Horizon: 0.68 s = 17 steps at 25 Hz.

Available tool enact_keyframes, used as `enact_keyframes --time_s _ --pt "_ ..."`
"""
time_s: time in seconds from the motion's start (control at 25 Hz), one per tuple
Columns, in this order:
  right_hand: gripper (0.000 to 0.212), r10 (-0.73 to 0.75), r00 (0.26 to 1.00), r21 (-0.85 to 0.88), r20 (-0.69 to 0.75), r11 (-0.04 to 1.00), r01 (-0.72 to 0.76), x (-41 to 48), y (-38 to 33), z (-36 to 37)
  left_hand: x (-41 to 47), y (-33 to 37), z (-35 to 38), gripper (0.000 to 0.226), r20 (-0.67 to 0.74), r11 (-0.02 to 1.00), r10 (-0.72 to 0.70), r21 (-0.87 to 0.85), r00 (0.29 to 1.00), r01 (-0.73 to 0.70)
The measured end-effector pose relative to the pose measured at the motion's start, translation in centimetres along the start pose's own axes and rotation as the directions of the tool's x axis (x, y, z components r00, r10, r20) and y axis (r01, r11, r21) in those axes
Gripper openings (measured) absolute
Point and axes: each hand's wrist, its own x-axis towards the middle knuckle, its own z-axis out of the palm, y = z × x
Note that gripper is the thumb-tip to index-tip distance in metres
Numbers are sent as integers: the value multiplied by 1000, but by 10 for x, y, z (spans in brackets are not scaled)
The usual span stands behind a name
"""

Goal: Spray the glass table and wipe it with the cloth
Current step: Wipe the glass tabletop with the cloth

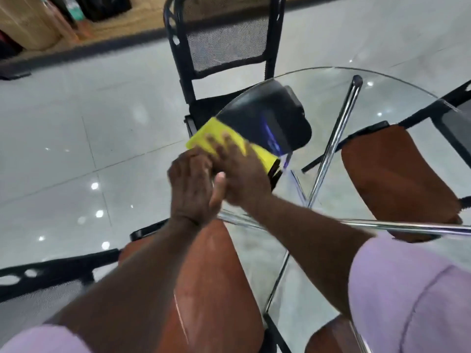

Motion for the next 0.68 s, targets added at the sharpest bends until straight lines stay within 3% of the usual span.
enact_keyframes --time_s 0.04,0.12,0.16,0.2,0.24,0.28,0.32,0.44,0.52,0.6,0.68 --pt "64 -103 994 35 -39 994 104 -35 -16 0 -27 -2 -20 38 2 998 -2 57 1000 1" --pt "53 -291 952 19 -93 956 294 -76 -4 4 -93 -6 -56 51 165 983 2 179 986 -32" --pt "52 -269 959 -22 -91 963 268 -79 14 8 -124 -5 -64 56 272 982 -39 191 962 -14" --pt "53 -129 986 1 -105 992 130 -78 26 8 -156 1 -71 60 357 979 -91 201 930 18" --pt "54 108 987 81 -116 992 -99 -73 30 5 -187 10 -76 63 418 978 -124 205 900 40" --pt "55 288 951 136 -116 953 -272 -71 24 1 -215 18 -78 64 454 979 -143 197 879 57" --pt "56 338 933 156 -119 935 -319 -74 9 1 -238 26 -80 63 465 978 -159 192 871 76" --pt "60 32 991 173 -132 985 -8 -146 -61 2 -274 40 -94 48 401 970 -221 184 889 158" --pt "60 -59 995 231 -76 970 76 -224 -97 -3 -288 48 -103 38 303 960 -262 184 916 213" --pt "62 -183 983 252 17 952 173 -309 -120 -9 -303 64 -113 36 256 961 -240 197 936 193" --pt "61 -324 946 243 13 919 312 -393 -114 -10 -315 84 -116 38 337 979 -152 184 929 94"
